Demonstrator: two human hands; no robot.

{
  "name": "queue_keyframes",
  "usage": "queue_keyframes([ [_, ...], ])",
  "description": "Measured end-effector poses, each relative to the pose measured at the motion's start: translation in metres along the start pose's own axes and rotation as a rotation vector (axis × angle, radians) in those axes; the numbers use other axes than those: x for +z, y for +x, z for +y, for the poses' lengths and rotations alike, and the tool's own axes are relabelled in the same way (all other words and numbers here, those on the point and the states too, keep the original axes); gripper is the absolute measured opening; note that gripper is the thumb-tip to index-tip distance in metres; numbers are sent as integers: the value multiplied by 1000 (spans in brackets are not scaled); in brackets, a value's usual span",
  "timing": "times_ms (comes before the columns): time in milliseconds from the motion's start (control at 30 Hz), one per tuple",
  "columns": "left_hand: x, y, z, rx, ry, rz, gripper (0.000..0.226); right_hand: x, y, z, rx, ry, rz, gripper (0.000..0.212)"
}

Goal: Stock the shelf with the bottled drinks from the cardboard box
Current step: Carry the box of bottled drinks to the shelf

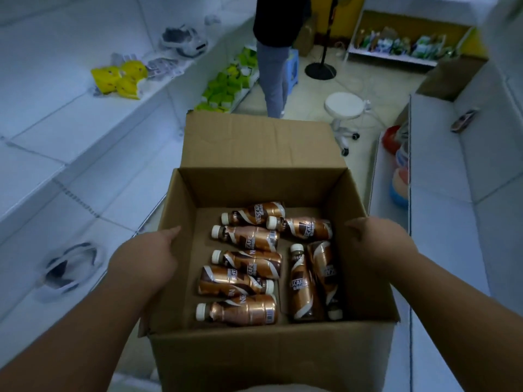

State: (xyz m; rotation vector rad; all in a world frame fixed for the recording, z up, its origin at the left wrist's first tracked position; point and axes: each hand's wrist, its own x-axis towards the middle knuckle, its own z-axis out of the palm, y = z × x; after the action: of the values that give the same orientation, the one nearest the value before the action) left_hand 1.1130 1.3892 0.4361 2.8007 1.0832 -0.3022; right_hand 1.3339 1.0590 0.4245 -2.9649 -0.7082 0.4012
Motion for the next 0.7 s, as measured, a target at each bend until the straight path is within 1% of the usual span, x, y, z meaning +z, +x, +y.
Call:
queue_keyframes([
  [167,-34,126,44,142,68,-10,67,-17,75,7,152,6,26,30],
  [267,-52,194,87,222,88,-10,68,-35,120,24,228,6,10,27],
  [333,-61,237,120,261,99,-18,69,-45,156,41,276,8,-17,30],
  [500,-71,341,214,301,140,-38,72,-65,262,95,311,49,-18,36],
  [633,-89,406,277,304,123,-23,73,-97,338,135,334,42,-16,28],
  [700,-101,445,311,322,110,-9,73,-117,379,158,342,48,-2,28],
])
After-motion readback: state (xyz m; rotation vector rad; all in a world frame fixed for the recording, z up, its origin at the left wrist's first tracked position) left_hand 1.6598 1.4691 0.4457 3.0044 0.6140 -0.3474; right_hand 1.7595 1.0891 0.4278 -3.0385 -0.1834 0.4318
